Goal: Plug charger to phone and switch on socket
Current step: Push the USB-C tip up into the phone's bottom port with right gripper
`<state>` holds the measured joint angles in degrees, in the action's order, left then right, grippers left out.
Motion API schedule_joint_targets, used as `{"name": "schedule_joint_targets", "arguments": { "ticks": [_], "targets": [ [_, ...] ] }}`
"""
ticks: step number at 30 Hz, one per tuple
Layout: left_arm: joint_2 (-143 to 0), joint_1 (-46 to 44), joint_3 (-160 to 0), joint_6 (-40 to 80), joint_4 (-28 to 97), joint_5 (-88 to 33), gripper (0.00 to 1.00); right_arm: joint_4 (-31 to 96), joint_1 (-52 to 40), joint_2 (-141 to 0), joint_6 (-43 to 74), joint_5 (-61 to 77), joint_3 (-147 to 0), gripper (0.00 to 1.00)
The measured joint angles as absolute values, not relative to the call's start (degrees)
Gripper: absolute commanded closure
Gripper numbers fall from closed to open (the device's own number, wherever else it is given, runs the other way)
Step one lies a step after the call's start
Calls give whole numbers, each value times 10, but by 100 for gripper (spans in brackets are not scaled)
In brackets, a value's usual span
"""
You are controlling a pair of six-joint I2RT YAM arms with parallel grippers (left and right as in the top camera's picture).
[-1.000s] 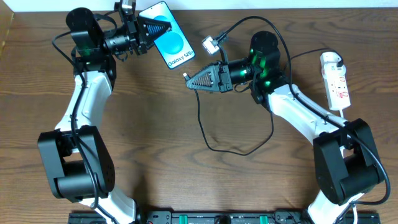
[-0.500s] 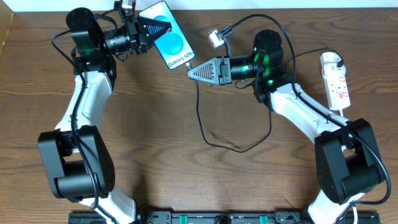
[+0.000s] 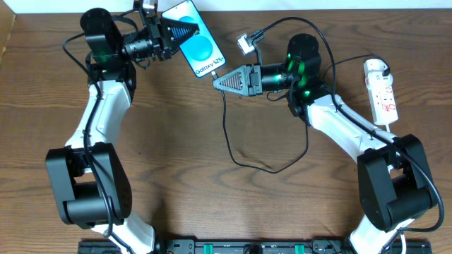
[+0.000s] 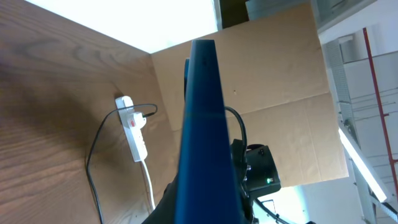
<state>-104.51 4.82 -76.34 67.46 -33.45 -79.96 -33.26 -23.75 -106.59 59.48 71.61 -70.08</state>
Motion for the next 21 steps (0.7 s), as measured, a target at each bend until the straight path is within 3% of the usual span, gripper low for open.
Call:
{"name": "schedule_joint_targets", "arguments": {
  "ticks": [21],
  "targets": [
    [-1045,46,-763,670,-335,-791,93,-333,-225,-1066,595,715,-701,99]
  ]
}}
